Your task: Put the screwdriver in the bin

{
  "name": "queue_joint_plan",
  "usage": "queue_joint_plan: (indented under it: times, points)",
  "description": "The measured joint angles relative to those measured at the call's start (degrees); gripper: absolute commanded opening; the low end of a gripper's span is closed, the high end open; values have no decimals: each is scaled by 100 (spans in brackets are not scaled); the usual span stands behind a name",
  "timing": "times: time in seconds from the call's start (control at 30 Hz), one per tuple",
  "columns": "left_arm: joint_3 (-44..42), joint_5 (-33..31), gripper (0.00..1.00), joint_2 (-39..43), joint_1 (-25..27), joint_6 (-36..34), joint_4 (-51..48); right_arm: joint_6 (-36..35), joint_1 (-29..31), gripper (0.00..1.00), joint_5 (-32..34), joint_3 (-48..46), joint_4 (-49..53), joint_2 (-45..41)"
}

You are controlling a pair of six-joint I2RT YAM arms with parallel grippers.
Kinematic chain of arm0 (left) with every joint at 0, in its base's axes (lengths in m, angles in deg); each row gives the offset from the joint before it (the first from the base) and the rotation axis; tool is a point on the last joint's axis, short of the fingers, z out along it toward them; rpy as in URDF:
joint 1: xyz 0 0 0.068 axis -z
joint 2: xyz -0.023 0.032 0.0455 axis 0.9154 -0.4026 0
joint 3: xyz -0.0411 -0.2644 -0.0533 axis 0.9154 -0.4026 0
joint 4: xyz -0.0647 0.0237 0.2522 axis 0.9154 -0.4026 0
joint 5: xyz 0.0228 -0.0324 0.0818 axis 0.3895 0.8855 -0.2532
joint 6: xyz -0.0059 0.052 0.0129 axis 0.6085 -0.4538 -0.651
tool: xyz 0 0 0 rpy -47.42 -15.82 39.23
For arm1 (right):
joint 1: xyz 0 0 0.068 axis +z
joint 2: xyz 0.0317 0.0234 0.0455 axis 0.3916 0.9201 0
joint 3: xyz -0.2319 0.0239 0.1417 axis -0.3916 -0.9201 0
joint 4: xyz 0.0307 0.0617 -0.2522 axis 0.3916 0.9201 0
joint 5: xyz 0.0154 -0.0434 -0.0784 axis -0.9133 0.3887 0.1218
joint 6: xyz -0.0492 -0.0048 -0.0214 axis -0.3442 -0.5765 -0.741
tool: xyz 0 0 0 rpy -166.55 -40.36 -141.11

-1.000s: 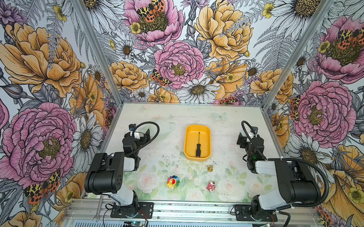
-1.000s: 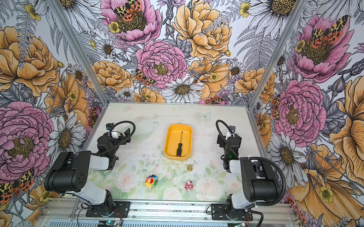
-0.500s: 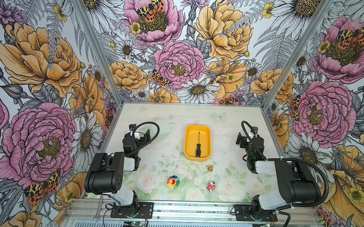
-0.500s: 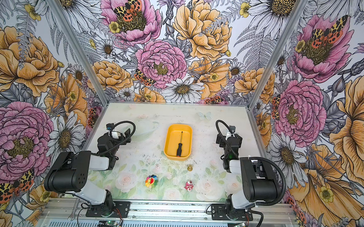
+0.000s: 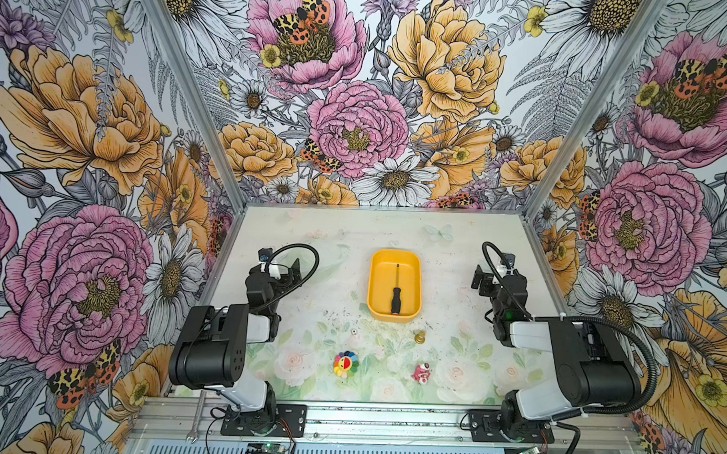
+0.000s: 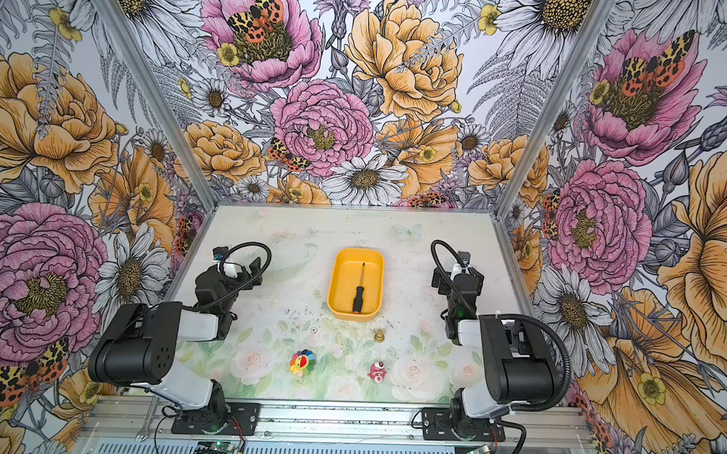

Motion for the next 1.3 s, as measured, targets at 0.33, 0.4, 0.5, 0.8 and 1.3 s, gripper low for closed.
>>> queue_joint_plan:
  times: [0.33, 0.4, 0.5, 0.8, 1.3]
  points:
    - [0, -2, 99, 0, 0, 0, 0, 0, 0, 99, 0, 0, 0, 0]
    - [0, -2, 99, 0, 0, 0, 0, 0, 0, 99, 0, 0, 0, 0]
    - [0, -2, 99, 0, 4, 0, 0, 0, 0, 99, 0, 0, 0, 0]
    - [0, -66, 99, 0, 37, -22, -48, 0, 0, 100, 0, 0, 0, 0]
    - [0, -155, 99, 0, 74, -24, -55, 0, 0, 100, 0, 0, 0, 0]
